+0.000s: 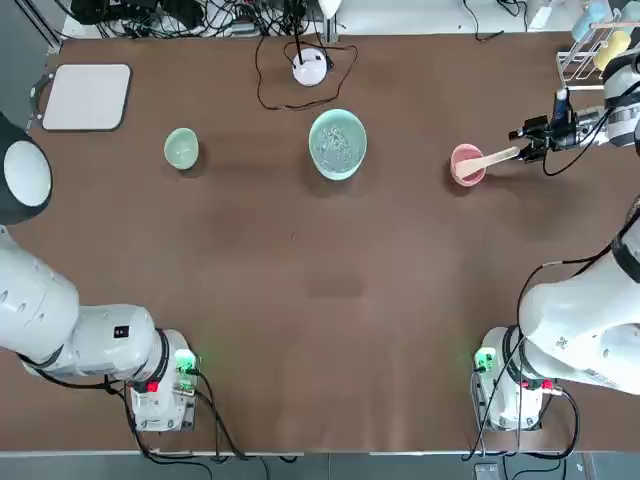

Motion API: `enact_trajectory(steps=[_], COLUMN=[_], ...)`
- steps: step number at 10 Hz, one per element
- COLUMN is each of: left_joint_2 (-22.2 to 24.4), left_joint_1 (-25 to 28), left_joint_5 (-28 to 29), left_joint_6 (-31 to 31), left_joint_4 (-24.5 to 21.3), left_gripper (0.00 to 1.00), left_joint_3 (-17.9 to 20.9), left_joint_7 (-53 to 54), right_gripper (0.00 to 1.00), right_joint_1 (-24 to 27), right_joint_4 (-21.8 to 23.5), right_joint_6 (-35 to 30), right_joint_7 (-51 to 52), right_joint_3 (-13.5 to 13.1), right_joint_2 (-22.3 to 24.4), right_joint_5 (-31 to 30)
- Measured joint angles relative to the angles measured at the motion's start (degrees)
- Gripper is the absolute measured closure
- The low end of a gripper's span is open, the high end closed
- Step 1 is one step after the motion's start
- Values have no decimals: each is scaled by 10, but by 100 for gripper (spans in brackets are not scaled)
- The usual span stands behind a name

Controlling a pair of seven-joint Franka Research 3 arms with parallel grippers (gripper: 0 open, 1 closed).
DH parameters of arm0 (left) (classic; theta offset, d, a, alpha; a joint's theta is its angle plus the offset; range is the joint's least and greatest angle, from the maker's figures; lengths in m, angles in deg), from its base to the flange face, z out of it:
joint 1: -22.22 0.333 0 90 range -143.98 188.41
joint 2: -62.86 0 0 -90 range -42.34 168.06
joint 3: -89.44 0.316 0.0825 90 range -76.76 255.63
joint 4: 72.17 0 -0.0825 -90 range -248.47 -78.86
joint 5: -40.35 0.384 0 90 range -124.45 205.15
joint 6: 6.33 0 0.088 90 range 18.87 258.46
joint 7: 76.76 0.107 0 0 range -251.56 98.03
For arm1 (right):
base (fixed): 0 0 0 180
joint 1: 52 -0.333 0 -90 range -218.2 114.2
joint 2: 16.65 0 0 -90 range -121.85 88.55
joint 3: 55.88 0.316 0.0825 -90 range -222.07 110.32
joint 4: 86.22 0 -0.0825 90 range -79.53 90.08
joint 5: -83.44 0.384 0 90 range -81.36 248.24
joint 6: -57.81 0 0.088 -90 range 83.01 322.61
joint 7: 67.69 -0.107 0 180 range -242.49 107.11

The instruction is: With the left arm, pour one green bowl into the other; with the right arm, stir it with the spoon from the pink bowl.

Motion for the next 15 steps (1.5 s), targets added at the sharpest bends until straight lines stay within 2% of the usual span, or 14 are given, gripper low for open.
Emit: enact_trajectory(steps=[3, 6, 8, 11, 15], left_joint_2=[0, 0, 0, 0, 1], left_joint_1=[1, 1, 0, -1, -2], left_joint_5=[0, 0, 0, 0, 0], left_joint_6=[0, 0, 0, 0, 0], left_joint_4=[0, 0, 0, 1, 2], left_gripper=[0, 0, 0, 0, 0], left_joint_3=[1, 2, 1, -3, -5], left_joint_7=[0, 0, 0, 0, 0], right_gripper=[2, 0, 0, 0, 0], right_joint_1=[0, -6, -6, -10, -38], right_joint_4=[-13, -29, -41, -90, -105], right_joint_6=[0, 0, 0, -5, 16], right_joint_7=[1, 1, -10, -77, -130], right_joint_3=[0, 2, 2, 4, 5], right_joint_2=[-5, -5, -5, 1, 74], right_joint_5=[0, -1, -23, -97, -239])
